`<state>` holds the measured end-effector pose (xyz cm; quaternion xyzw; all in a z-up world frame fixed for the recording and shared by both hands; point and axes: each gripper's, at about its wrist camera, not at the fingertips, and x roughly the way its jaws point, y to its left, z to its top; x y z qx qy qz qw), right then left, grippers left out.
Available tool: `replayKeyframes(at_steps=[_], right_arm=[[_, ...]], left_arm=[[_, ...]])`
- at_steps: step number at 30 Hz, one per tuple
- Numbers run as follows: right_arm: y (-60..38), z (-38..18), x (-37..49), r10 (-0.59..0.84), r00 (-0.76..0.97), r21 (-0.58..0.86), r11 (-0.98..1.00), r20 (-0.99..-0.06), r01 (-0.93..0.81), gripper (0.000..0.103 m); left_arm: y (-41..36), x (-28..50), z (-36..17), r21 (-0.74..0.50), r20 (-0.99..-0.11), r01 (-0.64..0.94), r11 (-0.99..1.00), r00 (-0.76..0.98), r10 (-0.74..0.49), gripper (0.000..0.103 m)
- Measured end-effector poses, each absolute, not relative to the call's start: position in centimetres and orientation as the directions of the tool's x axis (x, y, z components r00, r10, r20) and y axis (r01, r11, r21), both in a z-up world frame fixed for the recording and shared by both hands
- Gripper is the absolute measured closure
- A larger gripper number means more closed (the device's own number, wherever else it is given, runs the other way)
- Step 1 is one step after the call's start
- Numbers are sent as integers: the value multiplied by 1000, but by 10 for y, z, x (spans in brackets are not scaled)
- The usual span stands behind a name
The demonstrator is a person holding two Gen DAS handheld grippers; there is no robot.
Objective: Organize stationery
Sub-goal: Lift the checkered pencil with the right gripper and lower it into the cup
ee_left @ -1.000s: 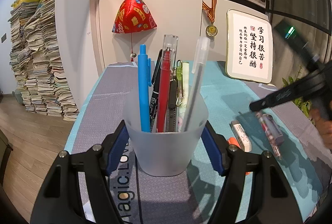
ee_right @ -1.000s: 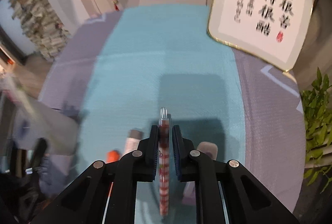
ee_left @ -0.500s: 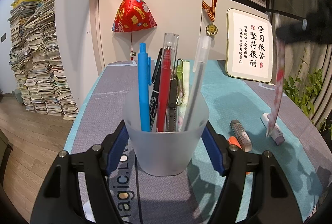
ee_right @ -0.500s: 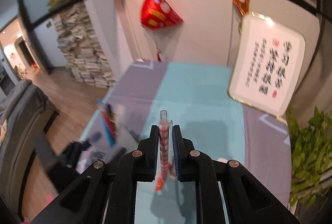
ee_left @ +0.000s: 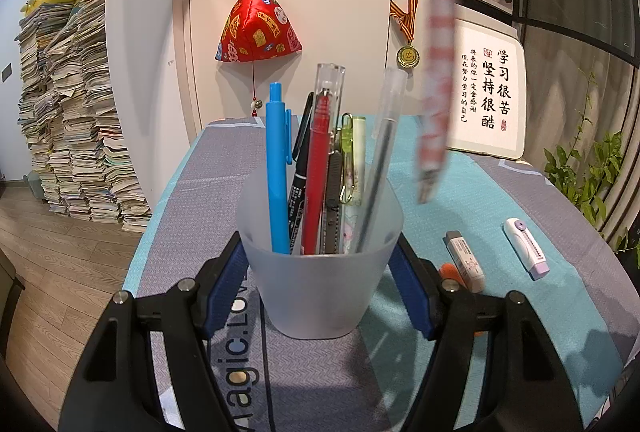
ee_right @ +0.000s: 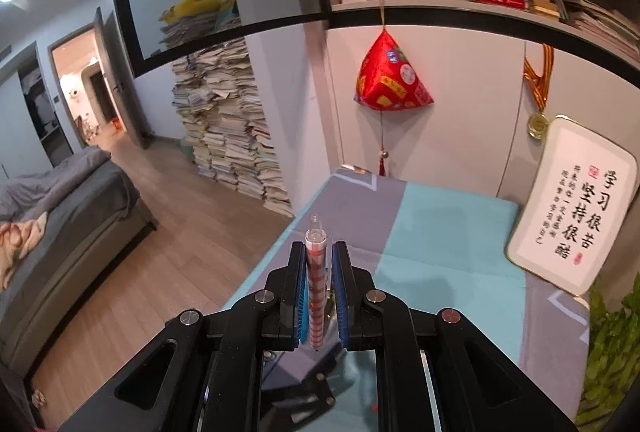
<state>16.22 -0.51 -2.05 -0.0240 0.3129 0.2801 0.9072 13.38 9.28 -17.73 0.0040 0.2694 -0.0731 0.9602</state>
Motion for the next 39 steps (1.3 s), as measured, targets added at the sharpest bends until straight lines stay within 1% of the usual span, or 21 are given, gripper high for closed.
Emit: replayKeyframes(at_steps=[3, 26, 31, 39], right_arm=[[2, -27, 167, 482, 652, 116, 845, -585, -521, 89], [8, -71, 172, 470, 571, 123, 833, -673, -540, 89], [8, -76, 169, 464, 557, 119, 830, -689, -545, 89], [1, -77, 170, 474, 534, 153, 830, -700, -537, 89]], left_arm=[[93, 134, -177, -32, -519, 142, 989, 844, -138, 33], [92, 135, -178, -32, -522, 142, 989, 842, -138, 33], [92, 134, -178, -32, -522, 142, 989, 842, -138, 33], [91, 134, -178, -30, -524, 142, 989, 841, -136, 33]])
